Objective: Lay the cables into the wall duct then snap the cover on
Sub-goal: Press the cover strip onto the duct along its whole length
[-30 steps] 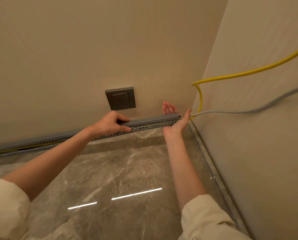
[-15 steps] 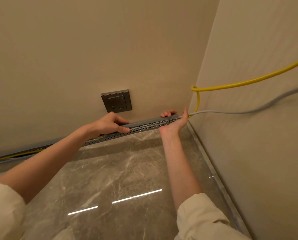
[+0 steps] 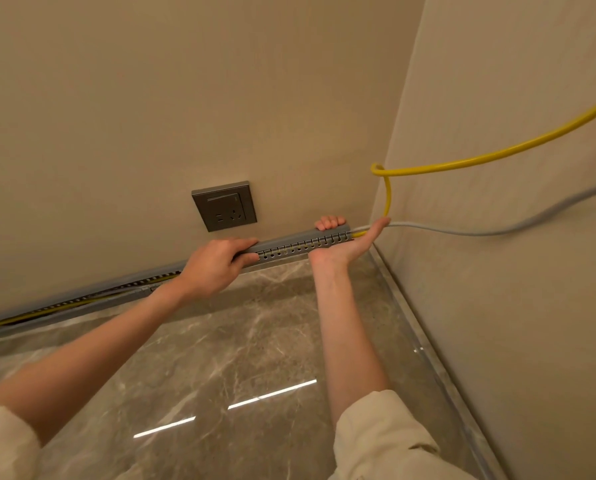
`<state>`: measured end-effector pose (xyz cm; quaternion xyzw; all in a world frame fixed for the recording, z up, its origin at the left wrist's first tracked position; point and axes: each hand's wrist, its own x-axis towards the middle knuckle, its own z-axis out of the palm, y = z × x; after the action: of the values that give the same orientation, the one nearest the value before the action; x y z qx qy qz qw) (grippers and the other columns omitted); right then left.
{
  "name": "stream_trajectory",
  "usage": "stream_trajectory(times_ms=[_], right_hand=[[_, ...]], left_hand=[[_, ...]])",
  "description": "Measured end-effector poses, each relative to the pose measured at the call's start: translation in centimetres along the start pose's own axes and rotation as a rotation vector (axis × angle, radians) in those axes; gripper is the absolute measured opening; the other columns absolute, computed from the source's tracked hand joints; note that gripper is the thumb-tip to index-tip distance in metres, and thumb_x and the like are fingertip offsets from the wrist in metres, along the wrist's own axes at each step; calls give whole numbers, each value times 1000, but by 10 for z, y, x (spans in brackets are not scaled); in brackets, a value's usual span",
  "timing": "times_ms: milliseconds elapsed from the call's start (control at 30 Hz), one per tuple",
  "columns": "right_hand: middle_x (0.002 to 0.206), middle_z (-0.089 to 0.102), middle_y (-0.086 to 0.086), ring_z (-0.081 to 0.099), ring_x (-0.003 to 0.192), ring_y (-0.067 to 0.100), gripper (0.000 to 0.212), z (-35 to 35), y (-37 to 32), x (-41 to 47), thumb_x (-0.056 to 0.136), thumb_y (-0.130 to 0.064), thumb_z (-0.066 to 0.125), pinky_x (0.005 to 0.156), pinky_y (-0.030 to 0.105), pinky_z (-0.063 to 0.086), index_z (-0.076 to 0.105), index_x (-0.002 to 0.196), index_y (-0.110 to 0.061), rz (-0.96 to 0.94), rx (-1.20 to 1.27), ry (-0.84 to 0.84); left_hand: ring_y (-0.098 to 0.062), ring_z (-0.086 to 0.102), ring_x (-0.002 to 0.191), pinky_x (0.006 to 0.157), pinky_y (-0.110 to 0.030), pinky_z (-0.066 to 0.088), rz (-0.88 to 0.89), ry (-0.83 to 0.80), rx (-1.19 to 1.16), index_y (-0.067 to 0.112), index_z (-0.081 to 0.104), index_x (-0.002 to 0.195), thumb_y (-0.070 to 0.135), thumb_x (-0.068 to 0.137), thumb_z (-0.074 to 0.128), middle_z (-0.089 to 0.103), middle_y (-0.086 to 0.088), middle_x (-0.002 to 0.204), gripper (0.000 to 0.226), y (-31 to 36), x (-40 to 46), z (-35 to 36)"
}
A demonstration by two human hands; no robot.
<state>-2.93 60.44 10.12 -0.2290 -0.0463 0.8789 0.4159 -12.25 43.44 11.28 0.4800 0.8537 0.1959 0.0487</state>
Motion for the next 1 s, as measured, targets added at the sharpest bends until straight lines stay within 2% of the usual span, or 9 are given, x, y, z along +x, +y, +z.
stream_trajectory(times_ms=[67,233,367,533,667,767,867,933,1000], right_hand=[[50,43,0,40,44,17,59,0,1,1,68,-70,55,45,24,35,47,50,-14,4,96,6],[54,54,9,50,50,23,58,-2,3,0,81,-50,30,52,26,40,59,58,-5,16,192,26],[46,42,4,37,40,18,64,-2,4,10,91,-52,15,42,20,30,43,50,-11,97,148,-18],[45,33,0,31,37,15,55,-8,0,13,91,-47,18,37,18,25,34,49,-15,188,92,-146],[45,30,-1,28,36,15,55,-7,-1,14,89,-52,18,35,19,25,31,49,-16,198,54,-113],[43,29,-1,27,35,15,55,-7,-2,14,88,-53,19,34,19,24,30,49,-16,190,35,-81],[43,28,-1,26,35,15,56,-8,-1,13,89,-53,17,34,19,22,29,48,-16,178,38,-59],[43,27,0,25,35,15,56,-8,-1,14,90,-54,15,34,18,21,28,50,-17,171,35,-36],[43,27,0,26,35,15,57,-9,-1,16,90,-55,13,35,16,21,28,50,-17,158,22,-11]], left_hand=[[-30,61,105,84,-44,51,-8,11,-9,18,56,126,32,94,51,69,-8,115,35,0,2,-2],[-30,62,100,80,-42,51,-5,22,-42,18,61,119,28,94,52,71,-8,107,28,2,5,-9],[-33,61,101,81,-38,47,-23,-61,-92,14,58,125,26,95,52,69,-13,109,33,1,6,-8],[-35,61,99,71,-29,38,6,-117,-114,14,57,126,24,95,51,69,-15,108,33,-2,7,-3],[-31,62,103,84,-40,50,-3,-46,-92,17,57,126,25,95,51,69,-11,113,32,-1,-1,3],[-32,63,98,75,-40,52,68,62,29,21,53,128,32,96,48,68,-8,113,34,-3,-12,10],[-28,63,94,73,-39,54,186,76,105,18,49,129,39,91,53,64,-7,113,44,-7,-17,10],[-31,66,86,68,-39,57,240,117,197,9,53,125,33,86,65,67,-11,107,47,-7,-19,10],[-34,67,69,54,-36,55,297,171,287,0,59,113,19,79,73,71,-16,92,41,-2,-19,13]])
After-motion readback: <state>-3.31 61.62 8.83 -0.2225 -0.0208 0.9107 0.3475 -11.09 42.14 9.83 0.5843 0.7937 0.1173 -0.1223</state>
